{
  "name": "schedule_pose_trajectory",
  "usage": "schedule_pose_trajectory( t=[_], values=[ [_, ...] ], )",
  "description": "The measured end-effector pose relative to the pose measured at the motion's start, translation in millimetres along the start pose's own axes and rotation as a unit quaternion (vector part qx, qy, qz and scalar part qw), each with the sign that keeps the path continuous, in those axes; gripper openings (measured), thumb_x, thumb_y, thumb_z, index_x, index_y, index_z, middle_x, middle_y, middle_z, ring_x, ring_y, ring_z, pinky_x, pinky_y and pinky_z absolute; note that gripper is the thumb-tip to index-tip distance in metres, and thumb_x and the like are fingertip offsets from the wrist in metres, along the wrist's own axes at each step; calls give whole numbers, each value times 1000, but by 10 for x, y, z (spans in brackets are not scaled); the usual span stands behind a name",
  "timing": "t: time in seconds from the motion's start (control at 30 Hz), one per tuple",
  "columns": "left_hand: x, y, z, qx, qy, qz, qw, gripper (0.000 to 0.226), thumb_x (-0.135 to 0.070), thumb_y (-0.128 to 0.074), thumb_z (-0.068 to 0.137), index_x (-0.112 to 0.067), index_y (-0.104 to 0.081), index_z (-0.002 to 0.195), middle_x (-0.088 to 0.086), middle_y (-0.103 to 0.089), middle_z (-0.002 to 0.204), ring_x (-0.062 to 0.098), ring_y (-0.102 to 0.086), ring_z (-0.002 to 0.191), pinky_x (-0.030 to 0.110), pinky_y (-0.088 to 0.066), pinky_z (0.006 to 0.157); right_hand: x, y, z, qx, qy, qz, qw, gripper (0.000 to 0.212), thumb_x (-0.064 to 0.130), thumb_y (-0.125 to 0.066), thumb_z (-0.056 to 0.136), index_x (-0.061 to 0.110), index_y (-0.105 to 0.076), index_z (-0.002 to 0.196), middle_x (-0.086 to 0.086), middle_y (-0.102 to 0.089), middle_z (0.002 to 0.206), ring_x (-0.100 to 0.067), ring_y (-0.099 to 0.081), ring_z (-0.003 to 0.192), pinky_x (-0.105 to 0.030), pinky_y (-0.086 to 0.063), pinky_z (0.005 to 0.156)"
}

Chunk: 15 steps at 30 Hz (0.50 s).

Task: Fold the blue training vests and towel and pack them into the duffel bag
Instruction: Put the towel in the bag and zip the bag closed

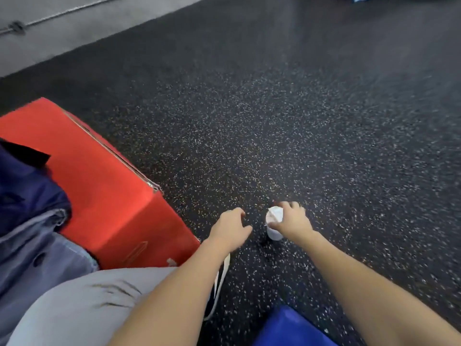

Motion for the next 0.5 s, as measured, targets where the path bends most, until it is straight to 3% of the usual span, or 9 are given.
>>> schedule_pose_trajectory(
  t=[0.13, 0.27, 0.4, 0.5],
  values=[
    [100, -238, 171, 35, 11, -17, 999, 59, -43, -67, 90, -23, -48, 142, 5, -56, 135, 23, -57, 117, 42, -50, 98, -277, -337, 191, 30, -41, 13, 999, 95, 55, -80, 73, 22, -33, 149, -9, -39, 142, -34, -41, 128, -48, -45, 102],
    [204, -315, 348, 40, 16, -60, 997, 62, -44, -70, 88, -22, -49, 142, 5, -55, 137, 22, -55, 119, 40, -48, 101, -366, -536, 426, 21, -44, 24, 999, 95, 57, -79, 72, 23, -31, 146, -9, -40, 138, -34, -48, 122, -49, -47, 96],
    [403, -422, 452, 40, 38, -84, 995, 63, -42, -71, 88, -19, -49, 142, 5, -58, 133, 15, -52, 108, 30, -44, 91, -394, -661, 650, 16, -59, -4, 998, 101, 61, -80, 70, 21, -28, 147, -8, -41, 140, -32, -48, 124, -52, -49, 99],
    [520, -484, 468, 44, 51, -93, 993, 63, -42, -71, 88, -19, -49, 142, 3, -57, 133, 11, -49, 105, 27, -39, 86, -369, -751, 734, 15, -61, -5, 998, 106, 53, -85, 68, 18, -26, 149, -10, -41, 141, -34, -47, 125, -51, -49, 100]
  ],
)
Point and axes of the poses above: each hand's wrist, its own z-axis towards the middle knuckle, its own y-axis out of the back of the hand, x = y × z, the point moved 6 cm from there along z, towards the middle knuckle
